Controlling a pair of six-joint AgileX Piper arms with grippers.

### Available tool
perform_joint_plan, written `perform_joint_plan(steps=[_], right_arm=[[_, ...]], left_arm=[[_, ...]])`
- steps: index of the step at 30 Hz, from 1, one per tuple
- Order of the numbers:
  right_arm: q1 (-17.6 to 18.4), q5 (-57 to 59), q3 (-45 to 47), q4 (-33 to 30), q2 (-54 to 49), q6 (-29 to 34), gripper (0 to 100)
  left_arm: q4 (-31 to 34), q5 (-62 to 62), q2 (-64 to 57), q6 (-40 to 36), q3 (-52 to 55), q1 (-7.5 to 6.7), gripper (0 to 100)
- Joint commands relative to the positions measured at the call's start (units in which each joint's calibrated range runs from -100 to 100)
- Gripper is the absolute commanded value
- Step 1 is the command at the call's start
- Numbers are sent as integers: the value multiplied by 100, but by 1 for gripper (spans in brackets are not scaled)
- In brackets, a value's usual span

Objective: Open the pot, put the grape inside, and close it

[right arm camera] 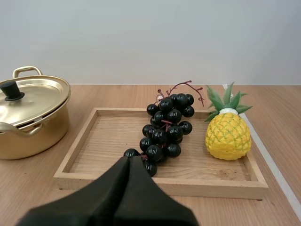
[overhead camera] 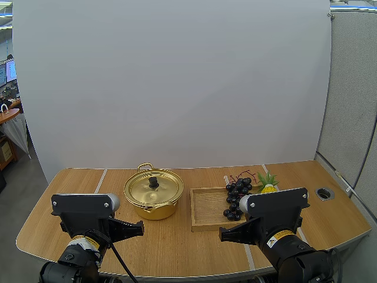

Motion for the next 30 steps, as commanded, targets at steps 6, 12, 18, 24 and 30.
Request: perform_joint_plan(steps=[6,12,18,24,30], right_arm=[[-18,-8,0,11,-37,16,0],[-18,-8,0,11,-37,16,0],[-18,-8,0,11,-37,16,0],[-18,-8,0,11,-37,16,0],[-18,272,-143,9,-37,16,0]], left_arm=[[17,-51,-20,-40,14,9,0],[17,-52,-20,-49,14,9,0],[17,-52,-20,-51,14,9,0],[17,-32,-20,-84,14,9,0],[17,383,-20,-45,-351,9,0]])
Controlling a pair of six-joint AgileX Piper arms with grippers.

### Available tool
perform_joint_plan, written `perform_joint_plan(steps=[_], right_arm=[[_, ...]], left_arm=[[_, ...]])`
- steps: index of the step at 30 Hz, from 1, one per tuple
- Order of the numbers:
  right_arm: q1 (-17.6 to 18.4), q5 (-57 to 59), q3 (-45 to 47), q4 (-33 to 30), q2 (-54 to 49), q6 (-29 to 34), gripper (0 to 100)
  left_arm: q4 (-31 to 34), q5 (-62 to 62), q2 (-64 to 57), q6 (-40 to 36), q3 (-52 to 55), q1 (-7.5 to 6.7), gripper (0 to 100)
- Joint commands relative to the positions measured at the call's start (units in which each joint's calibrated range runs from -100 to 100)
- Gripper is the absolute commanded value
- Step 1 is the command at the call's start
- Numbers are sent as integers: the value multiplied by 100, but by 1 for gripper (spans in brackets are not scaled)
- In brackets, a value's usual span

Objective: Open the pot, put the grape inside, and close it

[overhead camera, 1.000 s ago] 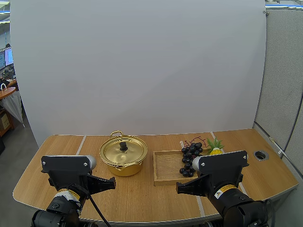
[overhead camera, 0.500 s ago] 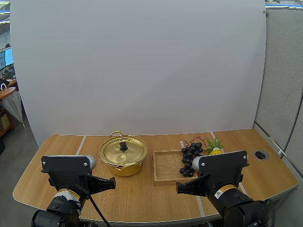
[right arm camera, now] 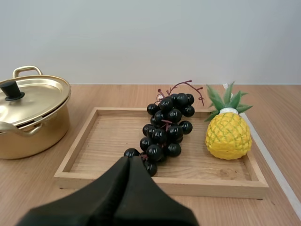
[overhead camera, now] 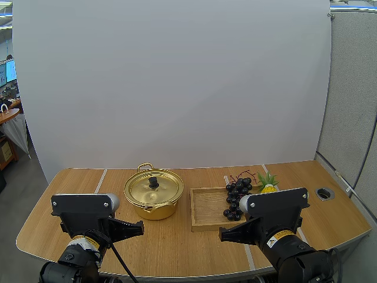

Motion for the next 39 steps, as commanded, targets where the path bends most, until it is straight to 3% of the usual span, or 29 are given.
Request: perform_joint_plan(steps=[1,18,22,29,34,39], right_arm=[[-18,422,-320,9,-37,16,0],[-18,1456,-2560,5,-37,16,0],[-18,2682,-3254,-150,-37,16,0],[-18,4111,-4103,-163,-37,16,0],[-18,4434,-4428,-163,663,16,0],[-18,4497,-4790,-163,1768,16,0]], left_arm=[[17,445,-20,-5,-515,9,0],[28,2579,-20,-5,-3456,9,0],[28,3210,-20,-5,-3848,9,0],[28,3193,-11,382,-3901,9,0],[-75,3113,873,585,-3995,9,0],[-870,2833,2083,1462,-4332,9,0]])
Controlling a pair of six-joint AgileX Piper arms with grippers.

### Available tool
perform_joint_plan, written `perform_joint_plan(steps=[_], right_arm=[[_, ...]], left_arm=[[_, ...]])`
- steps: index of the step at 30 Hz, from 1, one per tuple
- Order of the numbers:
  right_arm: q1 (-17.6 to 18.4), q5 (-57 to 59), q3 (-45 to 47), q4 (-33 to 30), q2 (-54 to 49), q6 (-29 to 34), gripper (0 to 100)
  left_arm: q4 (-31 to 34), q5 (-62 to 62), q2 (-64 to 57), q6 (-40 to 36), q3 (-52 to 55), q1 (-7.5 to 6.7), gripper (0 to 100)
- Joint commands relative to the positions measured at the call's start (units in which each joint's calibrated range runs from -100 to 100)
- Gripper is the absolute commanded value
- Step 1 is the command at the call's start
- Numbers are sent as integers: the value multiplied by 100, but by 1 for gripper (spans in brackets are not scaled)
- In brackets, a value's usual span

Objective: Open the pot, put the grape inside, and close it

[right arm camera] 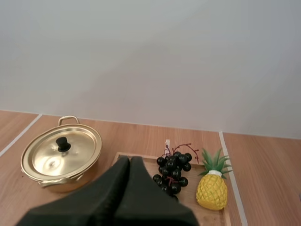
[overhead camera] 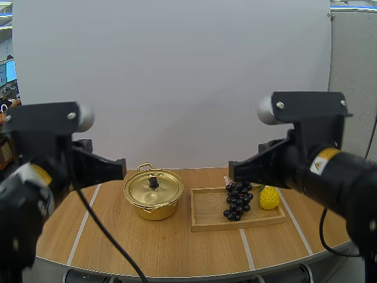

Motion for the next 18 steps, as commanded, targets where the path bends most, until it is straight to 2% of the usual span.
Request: perform_joint_plan(steps=[1,3,6,13,18], right_arm=[[-18,8,-387,-25,1013,10,0],[-18,8,-582,-25,1519,10,0],[-18,8,-862,-25,2201,10,0],[-18,-13,-1288,-25,3485,10,0],[-18,-37,-1311,-180,3997,10,0]], left_arm=[[-953,-437,1219,1007,-393,9,0],[-1326,-552,1784,1343,-646,9,0],[-1580,-558,2524,1440,-1040,9,0],[-1631,-574,4279,1616,-1887,9,0],[-1631,-604,4974,1673,-2047,9,0]])
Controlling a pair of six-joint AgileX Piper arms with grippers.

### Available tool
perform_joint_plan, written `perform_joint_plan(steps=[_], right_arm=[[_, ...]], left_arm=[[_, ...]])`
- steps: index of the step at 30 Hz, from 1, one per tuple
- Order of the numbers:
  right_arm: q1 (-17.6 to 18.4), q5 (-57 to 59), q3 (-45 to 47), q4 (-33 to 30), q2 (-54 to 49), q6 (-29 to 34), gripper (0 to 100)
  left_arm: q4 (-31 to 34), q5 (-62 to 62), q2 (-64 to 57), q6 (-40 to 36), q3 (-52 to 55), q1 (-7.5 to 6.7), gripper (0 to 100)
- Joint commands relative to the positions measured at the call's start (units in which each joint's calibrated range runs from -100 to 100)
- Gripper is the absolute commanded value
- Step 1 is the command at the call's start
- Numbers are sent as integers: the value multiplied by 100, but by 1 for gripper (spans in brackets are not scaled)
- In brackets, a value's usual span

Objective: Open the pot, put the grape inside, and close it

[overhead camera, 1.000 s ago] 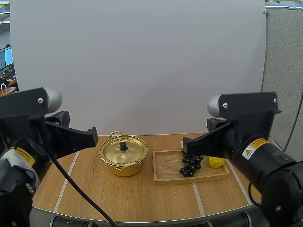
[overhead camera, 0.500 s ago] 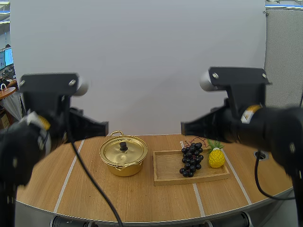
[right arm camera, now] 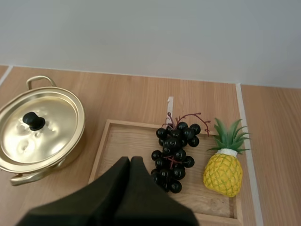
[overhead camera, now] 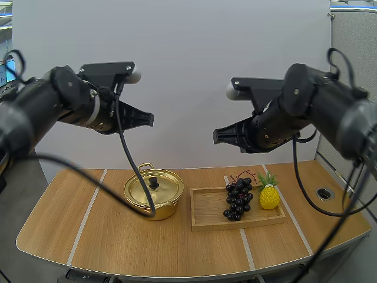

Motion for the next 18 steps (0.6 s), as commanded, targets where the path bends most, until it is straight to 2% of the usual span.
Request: perform_joint_plan(steps=[1,4,6,7,9,12,13,18], right_arm=[[-18,-36,-73,-175,205,3,0],[-18,-36,-73,-321,341,126,0],[-18,-36,-73,-321,339,126,15],[-18,-36,-73,-321,339,126,25],[-18,-52,-73,-321,339,126,51],[-18,-52,-78,-331,339,126,97],[-18,-52,-78,-331,339,126,100],[-18,-52,-78,-372,339,126,100]], left_arm=[[-120,-107,304,49,-84,9,0],[-120,-161,457,49,-84,9,9],[-120,-217,473,49,-84,9,19],[-120,-261,473,49,-84,9,29],[-120,-297,460,49,-84,9,49],[-84,-242,460,75,-84,9,96],[-84,-224,460,148,-84,9,100],[-107,116,471,759,-84,9,100]])
